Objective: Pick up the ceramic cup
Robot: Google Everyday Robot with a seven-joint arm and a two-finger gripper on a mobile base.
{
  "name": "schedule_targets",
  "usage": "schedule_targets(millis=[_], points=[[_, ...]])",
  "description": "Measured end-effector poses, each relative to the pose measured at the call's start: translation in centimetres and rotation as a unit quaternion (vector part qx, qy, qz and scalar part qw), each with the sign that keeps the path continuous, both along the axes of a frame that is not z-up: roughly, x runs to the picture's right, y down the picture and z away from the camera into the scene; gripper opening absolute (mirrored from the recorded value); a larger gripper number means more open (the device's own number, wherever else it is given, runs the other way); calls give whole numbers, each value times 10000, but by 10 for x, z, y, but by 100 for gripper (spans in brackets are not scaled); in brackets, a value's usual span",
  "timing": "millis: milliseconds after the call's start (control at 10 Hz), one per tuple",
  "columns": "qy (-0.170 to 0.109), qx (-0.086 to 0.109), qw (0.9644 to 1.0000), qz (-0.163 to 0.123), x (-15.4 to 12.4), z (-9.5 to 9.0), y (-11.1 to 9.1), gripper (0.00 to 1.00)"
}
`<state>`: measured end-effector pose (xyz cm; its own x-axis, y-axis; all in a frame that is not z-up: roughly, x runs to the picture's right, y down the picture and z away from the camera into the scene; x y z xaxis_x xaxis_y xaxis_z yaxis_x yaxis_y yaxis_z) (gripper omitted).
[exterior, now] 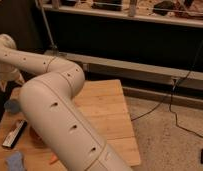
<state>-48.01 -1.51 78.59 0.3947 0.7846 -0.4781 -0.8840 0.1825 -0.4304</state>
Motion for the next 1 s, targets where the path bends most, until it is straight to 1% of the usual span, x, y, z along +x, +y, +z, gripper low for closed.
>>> schedule_targets(millis=[200, 300, 400, 600, 700, 1000], points=[[6, -112, 9999, -72, -6, 15, 12, 65], [9, -189, 9997, -129, -9, 25, 22, 65], [4, -225, 9996, -188, -11, 31, 28, 65], [-4, -261, 9990, -352, -16, 42, 42, 65], [14, -275, 9985, -475, -18, 49, 51, 65], [90, -301, 9970, -711, -22, 62, 70, 65]])
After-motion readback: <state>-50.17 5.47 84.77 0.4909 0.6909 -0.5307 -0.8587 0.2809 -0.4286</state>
